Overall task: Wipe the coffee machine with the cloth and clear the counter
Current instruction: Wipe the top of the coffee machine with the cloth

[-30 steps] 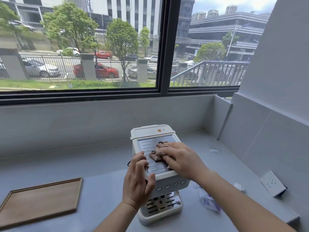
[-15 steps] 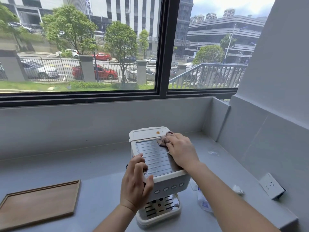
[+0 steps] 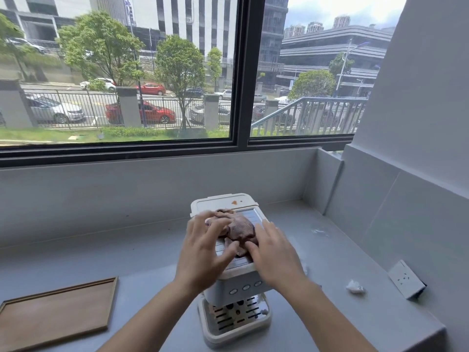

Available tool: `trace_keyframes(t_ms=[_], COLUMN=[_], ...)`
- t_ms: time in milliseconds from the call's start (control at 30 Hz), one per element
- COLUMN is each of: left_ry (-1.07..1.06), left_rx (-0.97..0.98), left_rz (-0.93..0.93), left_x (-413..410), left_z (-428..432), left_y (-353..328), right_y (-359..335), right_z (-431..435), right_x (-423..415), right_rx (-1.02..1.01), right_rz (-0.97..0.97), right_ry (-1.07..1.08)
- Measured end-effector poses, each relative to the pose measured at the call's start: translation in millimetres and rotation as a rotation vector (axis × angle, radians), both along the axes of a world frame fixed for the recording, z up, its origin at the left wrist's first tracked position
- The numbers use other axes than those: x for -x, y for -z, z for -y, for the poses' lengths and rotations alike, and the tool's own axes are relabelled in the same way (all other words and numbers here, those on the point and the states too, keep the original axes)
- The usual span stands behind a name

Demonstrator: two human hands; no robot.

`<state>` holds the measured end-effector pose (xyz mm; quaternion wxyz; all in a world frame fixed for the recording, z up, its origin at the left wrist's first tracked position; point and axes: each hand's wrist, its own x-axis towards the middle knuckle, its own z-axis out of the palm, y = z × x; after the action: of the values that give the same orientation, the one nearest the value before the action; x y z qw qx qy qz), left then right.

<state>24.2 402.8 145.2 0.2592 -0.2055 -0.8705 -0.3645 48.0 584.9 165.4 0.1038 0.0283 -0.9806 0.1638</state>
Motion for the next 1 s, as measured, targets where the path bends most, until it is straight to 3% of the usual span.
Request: trace_keyframes(t_ms=[133, 233, 400, 767, 1000], left_ry=[0.148, 0.209, 0.145, -0.063, -0.189], left_rx=[0.061, 0.066, 0.353, 0.478, 0.609], left_rz=[0.197, 0.314, 0.243, 0.012, 0.102], left_x=[28, 43, 47, 62, 105], left_z=[-14, -10, -6, 19, -20], left_y=[-28, -33, -27, -27, -40], right_y=[-10, -15, 3, 7, 12], right_z=[13, -1, 7, 13, 11], right_x=[6, 13, 7, 7, 10], right_rx=[0.235, 0.242, 0.051, -0.017, -0.018], right_rz=[-0.02, -0.045, -0.114, -0.185, -0.194], right_ry=[-0.23, -0.229, -0.079, 0.002, 0.015])
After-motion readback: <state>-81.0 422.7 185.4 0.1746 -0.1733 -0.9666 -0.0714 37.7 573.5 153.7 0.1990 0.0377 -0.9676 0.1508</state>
